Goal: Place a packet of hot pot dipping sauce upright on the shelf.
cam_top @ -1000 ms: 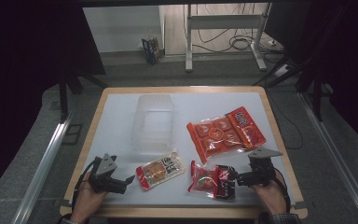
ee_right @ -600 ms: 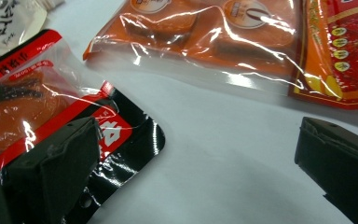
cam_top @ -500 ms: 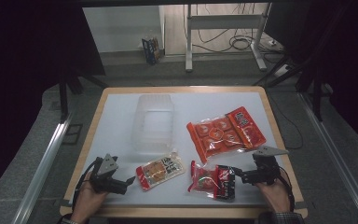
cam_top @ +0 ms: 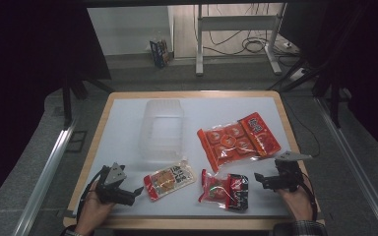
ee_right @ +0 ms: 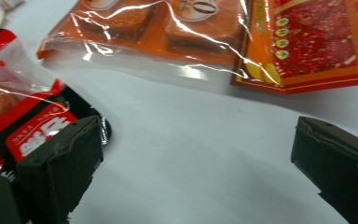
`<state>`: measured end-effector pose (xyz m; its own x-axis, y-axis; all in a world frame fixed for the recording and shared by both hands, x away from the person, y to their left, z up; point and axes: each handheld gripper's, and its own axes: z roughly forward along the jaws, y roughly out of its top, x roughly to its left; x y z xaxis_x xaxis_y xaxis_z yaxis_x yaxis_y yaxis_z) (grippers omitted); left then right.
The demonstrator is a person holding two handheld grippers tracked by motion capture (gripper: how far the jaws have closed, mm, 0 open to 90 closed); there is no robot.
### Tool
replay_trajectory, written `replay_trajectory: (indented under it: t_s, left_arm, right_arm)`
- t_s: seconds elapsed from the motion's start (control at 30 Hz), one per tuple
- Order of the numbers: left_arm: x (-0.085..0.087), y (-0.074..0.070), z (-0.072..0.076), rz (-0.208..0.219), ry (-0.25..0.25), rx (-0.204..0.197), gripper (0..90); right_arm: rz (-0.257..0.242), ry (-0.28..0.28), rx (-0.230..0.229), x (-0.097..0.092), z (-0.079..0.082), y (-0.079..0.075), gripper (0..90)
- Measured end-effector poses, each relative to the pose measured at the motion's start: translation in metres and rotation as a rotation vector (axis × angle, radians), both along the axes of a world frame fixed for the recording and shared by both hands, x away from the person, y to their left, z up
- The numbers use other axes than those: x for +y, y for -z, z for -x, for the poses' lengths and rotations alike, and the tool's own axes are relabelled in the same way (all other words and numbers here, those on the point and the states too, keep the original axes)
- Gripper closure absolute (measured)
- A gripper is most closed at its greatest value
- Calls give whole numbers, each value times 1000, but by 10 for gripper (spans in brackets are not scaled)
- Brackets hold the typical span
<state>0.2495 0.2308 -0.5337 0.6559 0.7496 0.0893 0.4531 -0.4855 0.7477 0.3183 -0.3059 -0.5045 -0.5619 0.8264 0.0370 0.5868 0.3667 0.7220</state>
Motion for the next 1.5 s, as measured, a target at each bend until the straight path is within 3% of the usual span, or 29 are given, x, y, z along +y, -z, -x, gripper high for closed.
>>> replay_trajectory:
  t_s: [0.17, 0.27, 0.4, 0.8, 1.13, 1.5]
  left_arm:
    - [-1, 0, 0, -8, 6, 0, 0]
    - [-1, 1, 0, -12, 8, -2, 0]
    - [-2, 1, 0, -15, 11, -1, 0]
    - [-4, 2, 0, -23, 17, 4, 0]
    - [-6, 3, 0, -35, 20, 5, 0]
    - [-6, 3, 0, -41, 21, 8, 0]
  right_arm:
    - [-20, 17, -17, -6, -6, 1, 32]
    - [-7, 30, -29, -7, -8, 1, 42]
    - [-17, 42, 9, -11, -14, 6, 47]
    - [-23, 76, 8, -14, -21, 8, 49]
    - [13, 128, 19, -21, -36, 11, 27]
    - [41, 136, 31, -15, -57, 10, 23]
